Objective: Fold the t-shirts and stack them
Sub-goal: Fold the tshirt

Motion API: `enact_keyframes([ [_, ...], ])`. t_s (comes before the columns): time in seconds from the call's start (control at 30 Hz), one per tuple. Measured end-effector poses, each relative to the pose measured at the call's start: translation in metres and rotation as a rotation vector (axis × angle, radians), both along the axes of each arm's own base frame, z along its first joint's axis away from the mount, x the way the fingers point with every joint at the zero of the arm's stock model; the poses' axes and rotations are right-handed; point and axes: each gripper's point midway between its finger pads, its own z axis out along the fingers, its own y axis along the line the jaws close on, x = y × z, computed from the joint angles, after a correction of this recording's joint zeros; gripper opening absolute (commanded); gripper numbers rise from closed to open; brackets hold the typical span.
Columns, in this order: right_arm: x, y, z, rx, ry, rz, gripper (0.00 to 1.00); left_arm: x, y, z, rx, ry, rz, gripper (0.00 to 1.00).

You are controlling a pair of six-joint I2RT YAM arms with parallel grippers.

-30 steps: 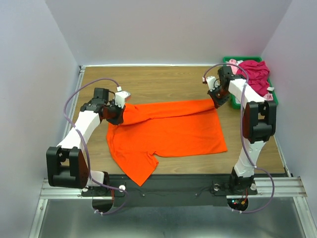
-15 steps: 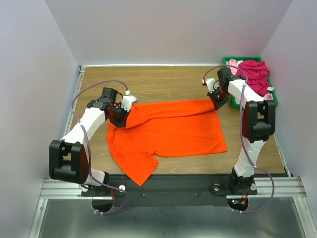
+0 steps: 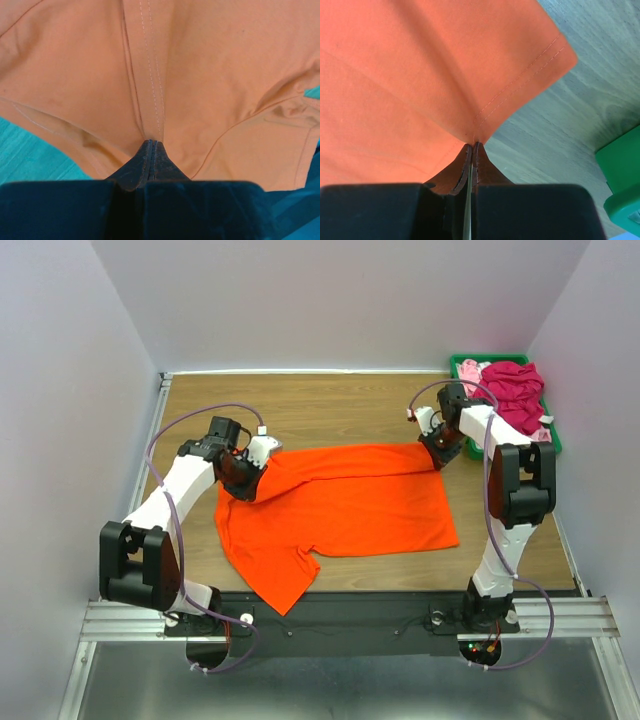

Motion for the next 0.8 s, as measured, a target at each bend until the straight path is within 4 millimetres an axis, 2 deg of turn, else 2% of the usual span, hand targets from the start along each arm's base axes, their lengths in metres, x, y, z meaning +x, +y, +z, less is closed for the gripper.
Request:
enact_keyframes([
  [0.23,0.0,-0.001,0.0,-0.006,-0.001,-0.001,0.01,-0.003,-0.003,0.006,-0.012,0.016,-0.008,0.0],
  [0.43,-0.001,-0.002,-0.001,-0.01,0.0,0.012,0.02,-0.004,0.001,0.002,0.009,0.015,-0.006,0.0],
  [0.47,-0.002,-0.003,-0.002,-0.011,0.004,0.014,0.1,-0.005,0.001,-0.001,0.013,0.02,-0.006,0.0],
  [0.5,-0.004,-0.004,-0.003,-0.011,0.009,0.013,0.36,-0.007,0.003,-0.005,0.021,0.031,-0.006,0.17],
  [0.53,-0.006,-0.005,-0.005,-0.012,0.016,0.014,0.48,-0.007,0.003,-0.007,0.024,0.035,-0.007,0.28],
  [0.57,-0.007,-0.005,-0.006,-0.012,0.02,0.012,0.58,-0.009,0.004,-0.01,0.03,0.045,-0.013,0.4],
  [0.63,-0.009,-0.007,-0.007,-0.013,0.029,0.019,0.72,-0.008,0.005,-0.012,0.031,0.051,-0.017,0.49],
  [0.7,-0.01,-0.006,-0.005,0.001,0.032,0.029,0.73,-0.007,0.008,-0.009,0.019,0.051,-0.019,0.59],
  [0.8,-0.002,-0.004,0.008,0.027,0.014,0.02,0.72,0.017,0.019,0.014,-0.022,-0.001,0.023,0.6],
])
